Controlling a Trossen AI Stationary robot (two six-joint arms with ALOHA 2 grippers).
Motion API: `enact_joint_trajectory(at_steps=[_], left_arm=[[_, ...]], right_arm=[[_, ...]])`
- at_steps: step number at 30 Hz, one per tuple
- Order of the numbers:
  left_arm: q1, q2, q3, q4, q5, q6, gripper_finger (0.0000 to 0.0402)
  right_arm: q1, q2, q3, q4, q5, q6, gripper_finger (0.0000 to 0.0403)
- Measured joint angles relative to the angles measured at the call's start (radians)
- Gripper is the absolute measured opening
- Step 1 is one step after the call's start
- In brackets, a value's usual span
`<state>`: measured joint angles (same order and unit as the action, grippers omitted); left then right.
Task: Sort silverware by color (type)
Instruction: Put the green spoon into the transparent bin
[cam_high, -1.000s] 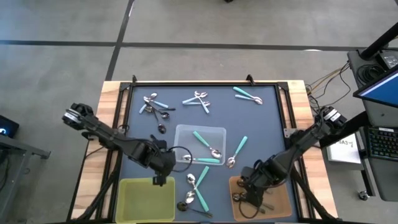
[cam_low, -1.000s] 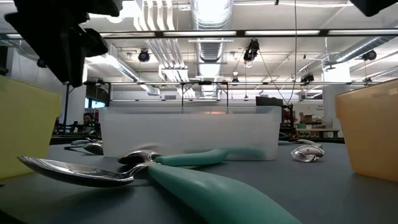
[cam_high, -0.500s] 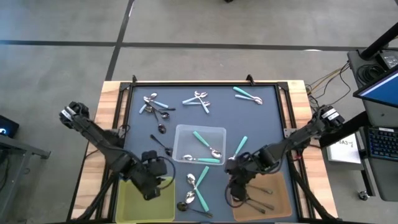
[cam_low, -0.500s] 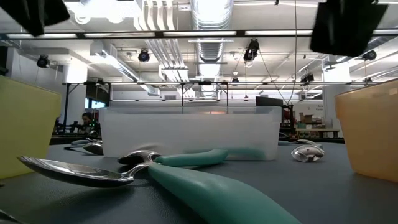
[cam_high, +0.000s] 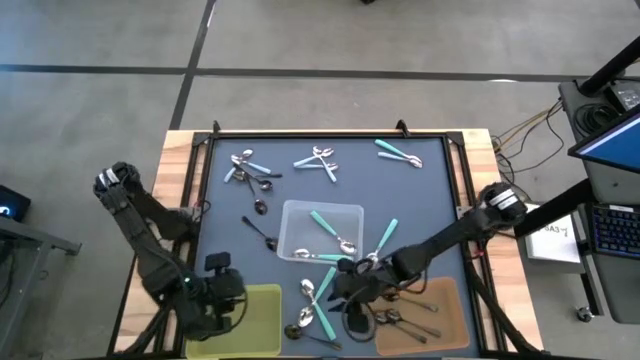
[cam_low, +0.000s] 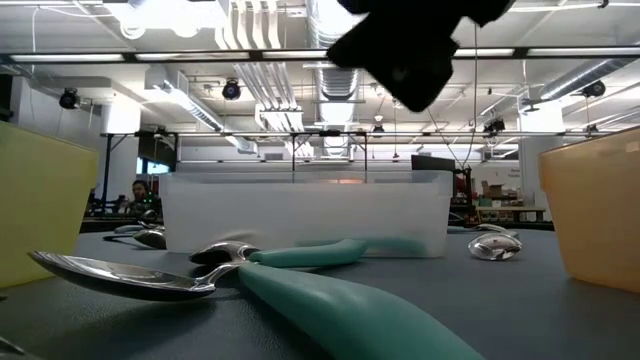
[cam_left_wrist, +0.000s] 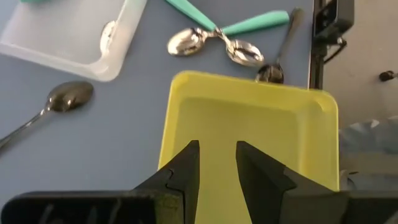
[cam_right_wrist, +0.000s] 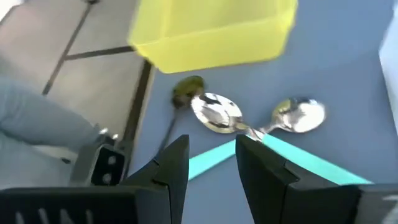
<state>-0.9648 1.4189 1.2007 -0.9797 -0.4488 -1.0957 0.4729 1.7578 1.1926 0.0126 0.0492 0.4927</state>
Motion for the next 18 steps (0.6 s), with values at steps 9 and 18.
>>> enact_joint_trajectory(at_steps=[9, 18], left_arm=[[-0.105, -0.008, 0.000, -0.094, -0.076, -0.040, 0.0087], [-0.151, -0.014, -0.002, -0.131, -0.094, -0.048, 0.0087]], right_arm=[[-0.015, 0.148, 0.238, -0.307, 0.003, -0.261, 0.0120], [-0.030, 0.292, 0.425, -0.469, 0.006, -0.594, 0.0118]])
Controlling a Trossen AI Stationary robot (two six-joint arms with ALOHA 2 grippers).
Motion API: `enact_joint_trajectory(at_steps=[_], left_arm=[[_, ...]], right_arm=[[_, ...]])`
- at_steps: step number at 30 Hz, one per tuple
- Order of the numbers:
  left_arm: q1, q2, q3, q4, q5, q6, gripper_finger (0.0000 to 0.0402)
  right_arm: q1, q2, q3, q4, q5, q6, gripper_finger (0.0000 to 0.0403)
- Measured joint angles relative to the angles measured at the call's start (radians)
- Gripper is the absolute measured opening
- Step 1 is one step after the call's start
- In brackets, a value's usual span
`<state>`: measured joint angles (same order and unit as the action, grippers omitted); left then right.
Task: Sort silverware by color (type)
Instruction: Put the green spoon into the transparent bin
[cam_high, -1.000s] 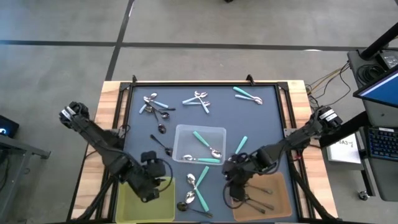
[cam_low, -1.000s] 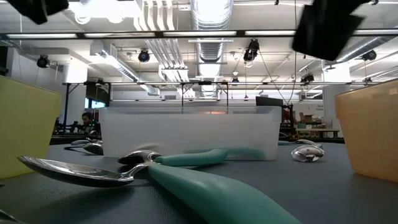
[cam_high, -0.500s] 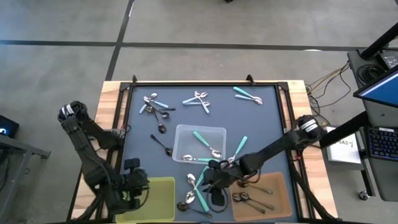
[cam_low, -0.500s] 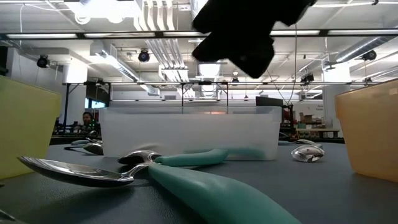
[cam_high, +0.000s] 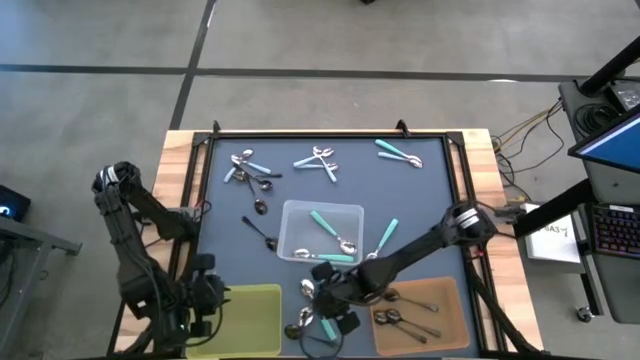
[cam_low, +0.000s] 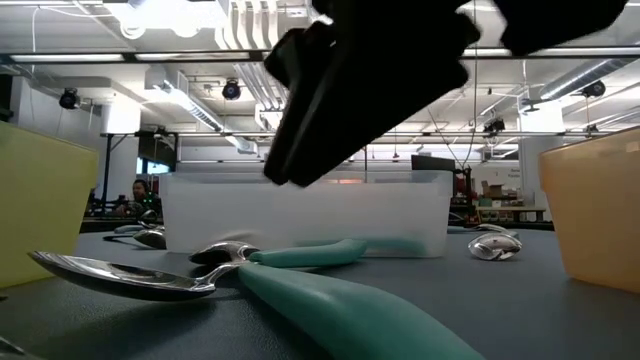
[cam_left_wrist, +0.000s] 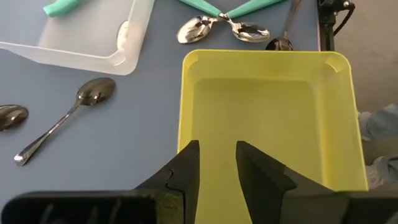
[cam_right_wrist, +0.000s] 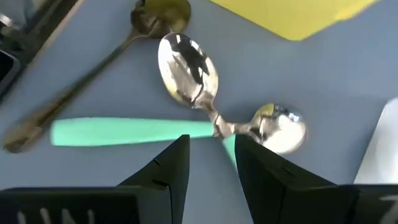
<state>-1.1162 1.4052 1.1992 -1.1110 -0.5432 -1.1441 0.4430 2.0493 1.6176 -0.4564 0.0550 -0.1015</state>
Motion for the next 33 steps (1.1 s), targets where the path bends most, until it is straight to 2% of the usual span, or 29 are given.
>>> enact_joint_trajectory(at_steps=[11, 18, 27, 33], left_arm=[[-0.023, 0.000, -0.002, -0.007, 0.000, -0.081, 0.0087], [-0.024, 0.000, -0.003, -0.013, 0.000, -0.119, 0.0087], [-0.023, 0.000, -0.005, -0.017, -0.036, -0.153, 0.0087], [-0.023, 0.000, -0.005, -0.021, -0.043, -0.167, 0.0087]], right_arm=[[-0.046, 0.071, 0.066, -0.029, 0.000, -0.042, 0.0118], [-0.057, 0.075, 0.064, -0.141, -0.002, -0.041, 0.0118], [-0.060, 0.087, 0.061, -0.143, -0.002, -0.162, 0.0118], [-0.062, 0.105, 0.061, -0.132, -0.002, -0.130, 0.0118]])
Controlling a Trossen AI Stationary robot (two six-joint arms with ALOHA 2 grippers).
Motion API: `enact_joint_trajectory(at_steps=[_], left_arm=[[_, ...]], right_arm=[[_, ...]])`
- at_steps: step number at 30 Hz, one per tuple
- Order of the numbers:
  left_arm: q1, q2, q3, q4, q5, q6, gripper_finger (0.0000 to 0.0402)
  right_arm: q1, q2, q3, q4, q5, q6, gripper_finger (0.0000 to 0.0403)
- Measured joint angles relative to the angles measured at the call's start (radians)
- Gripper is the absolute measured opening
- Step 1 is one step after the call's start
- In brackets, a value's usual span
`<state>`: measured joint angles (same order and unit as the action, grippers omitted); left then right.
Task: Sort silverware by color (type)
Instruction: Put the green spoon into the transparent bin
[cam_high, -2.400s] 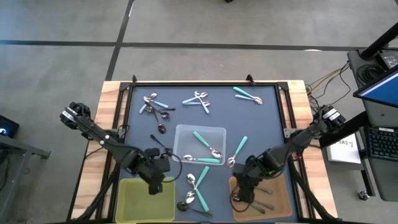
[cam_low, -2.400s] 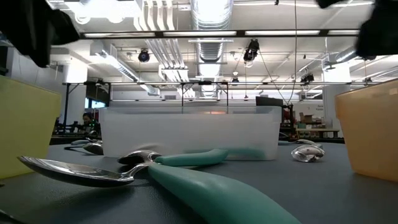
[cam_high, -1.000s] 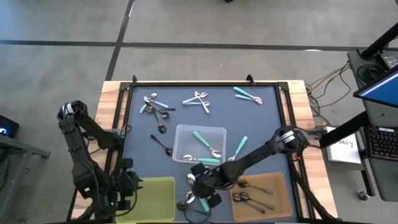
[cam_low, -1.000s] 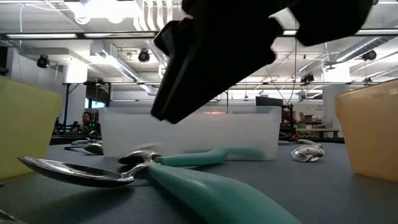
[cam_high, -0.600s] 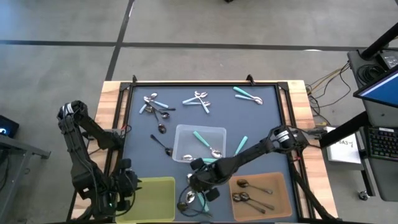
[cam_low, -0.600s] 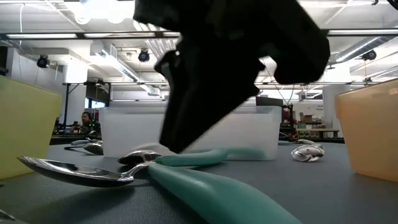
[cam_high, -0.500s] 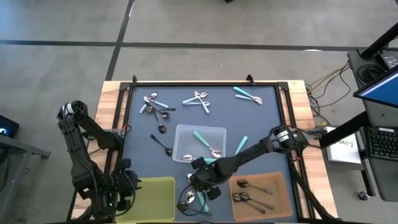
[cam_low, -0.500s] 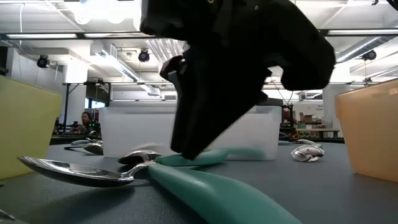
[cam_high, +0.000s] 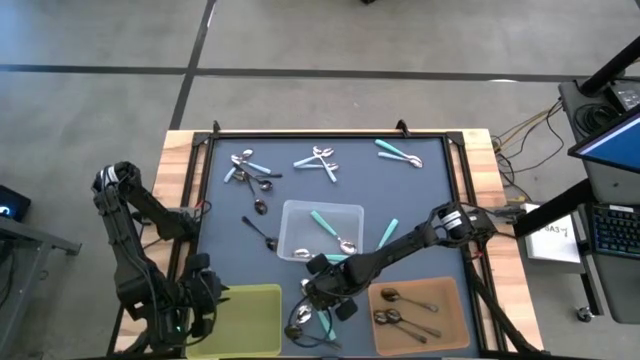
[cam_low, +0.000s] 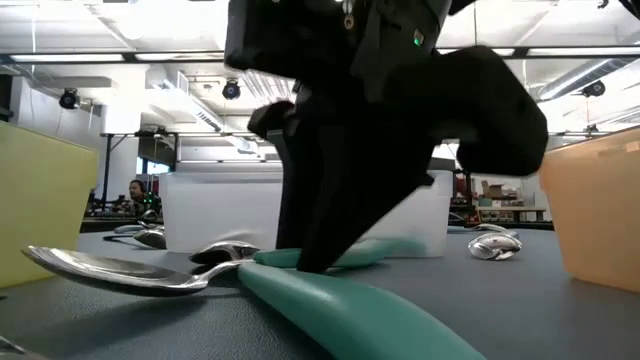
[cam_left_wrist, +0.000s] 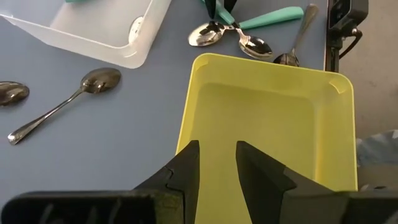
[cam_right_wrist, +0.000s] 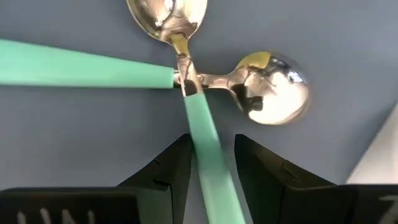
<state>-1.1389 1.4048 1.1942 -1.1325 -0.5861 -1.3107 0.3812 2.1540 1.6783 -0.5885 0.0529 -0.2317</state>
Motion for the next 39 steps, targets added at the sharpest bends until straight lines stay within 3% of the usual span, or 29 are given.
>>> enact_joint_trajectory(at_steps=[5, 12, 21, 30, 32, 39], left_arm=[[0.000, 0.000, -0.002, -0.001, -0.001, -0.015, 0.0087], [0.000, 0.000, -0.004, 0.000, -0.008, -0.017, 0.0087], [0.000, 0.000, -0.004, 0.005, -0.008, -0.043, 0.0087], [0.000, 0.000, -0.004, 0.007, -0.009, -0.043, 0.0087], [0.000, 0.000, -0.004, 0.006, -0.009, -0.043, 0.0087], [0.000, 0.000, -0.004, 0.011, -0.078, -0.042, 0.0087]], right_arm=[[-0.002, 0.000, 0.000, -0.006, -0.003, 0.088, 0.0111], [-0.002, 0.000, 0.000, -0.009, -0.059, 0.124, 0.0042], [-0.002, -0.037, -0.002, -0.036, -0.095, 0.188, 0.0042], [-0.002, -0.176, -0.002, -0.046, -0.080, 0.261, 0.0042], [-0.002, -0.203, -0.002, -0.041, -0.050, 0.273, 0.0042], [-0.015, -0.279, -0.002, -0.039, 0.236, 0.283, 0.0042]])
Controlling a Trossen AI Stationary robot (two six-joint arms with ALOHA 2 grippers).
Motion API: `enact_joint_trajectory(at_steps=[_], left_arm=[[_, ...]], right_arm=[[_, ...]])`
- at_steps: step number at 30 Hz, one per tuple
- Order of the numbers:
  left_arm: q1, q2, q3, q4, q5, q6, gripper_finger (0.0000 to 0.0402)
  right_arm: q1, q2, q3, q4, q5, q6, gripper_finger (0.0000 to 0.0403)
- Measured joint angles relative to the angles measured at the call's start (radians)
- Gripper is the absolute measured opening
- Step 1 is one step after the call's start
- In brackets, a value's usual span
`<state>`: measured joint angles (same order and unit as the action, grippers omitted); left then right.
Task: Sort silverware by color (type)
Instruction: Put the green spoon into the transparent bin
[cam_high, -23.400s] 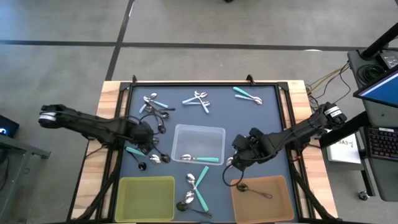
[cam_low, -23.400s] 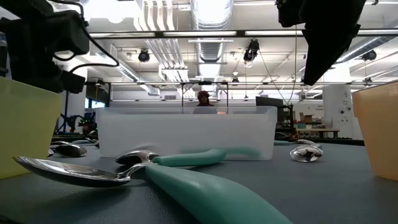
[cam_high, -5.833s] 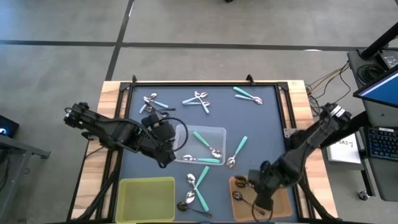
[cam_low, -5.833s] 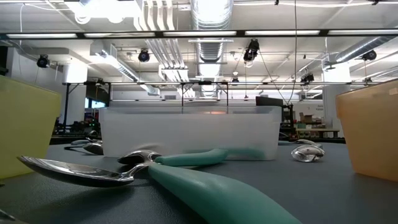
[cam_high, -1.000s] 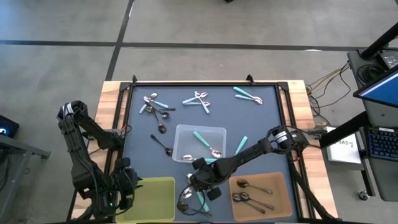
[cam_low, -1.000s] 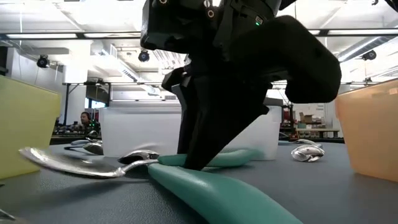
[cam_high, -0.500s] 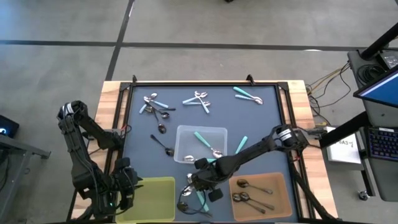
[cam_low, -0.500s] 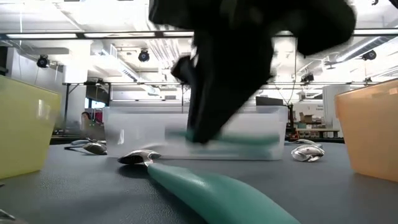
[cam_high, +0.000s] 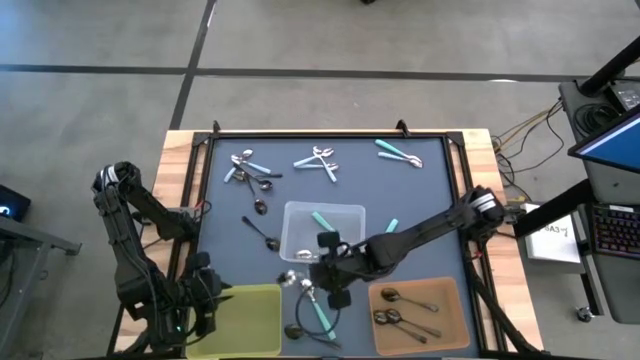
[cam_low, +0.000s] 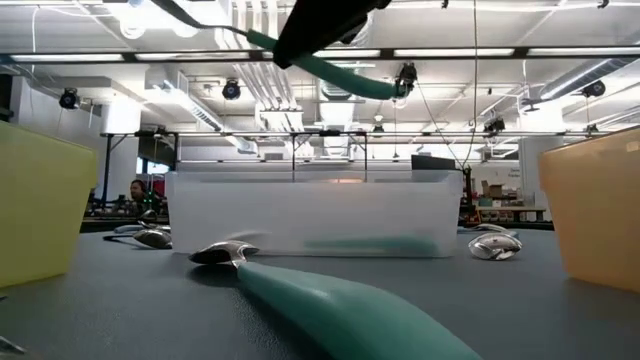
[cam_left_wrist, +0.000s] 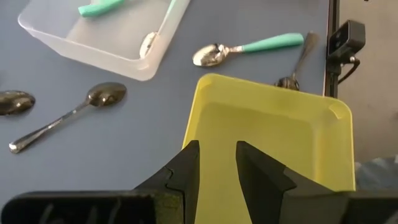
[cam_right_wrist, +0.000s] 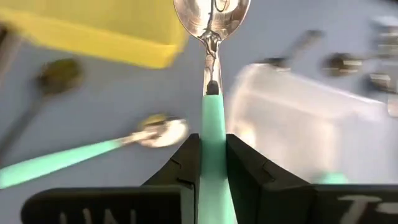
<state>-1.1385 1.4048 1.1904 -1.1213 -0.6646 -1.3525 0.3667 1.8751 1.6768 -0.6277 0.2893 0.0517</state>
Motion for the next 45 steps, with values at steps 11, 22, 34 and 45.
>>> enact_joint_trajectory(at_steps=[11, 22, 34, 45], left_arm=[[0.001, 0.000, 0.000, 0.004, -0.007, -0.026, 0.0087], [0.001, 0.000, 0.000, 0.014, -0.007, -0.045, 0.0087], [0.000, 0.000, 0.000, 0.014, -0.002, -0.044, 0.0087], [-0.022, 0.000, 0.000, 0.013, 0.002, -0.005, 0.0087]], right_arm=[[-0.120, 0.010, -0.002, -0.126, 0.148, 0.104, 0.0045], [-0.163, 0.058, -0.003, -0.190, 0.017, 0.270, 0.0092], [-0.155, 0.050, 0.003, -0.188, -0.170, 0.496, 0.0164], [-0.058, 0.051, 0.003, -0.169, -0.245, 0.815, 0.0134]])
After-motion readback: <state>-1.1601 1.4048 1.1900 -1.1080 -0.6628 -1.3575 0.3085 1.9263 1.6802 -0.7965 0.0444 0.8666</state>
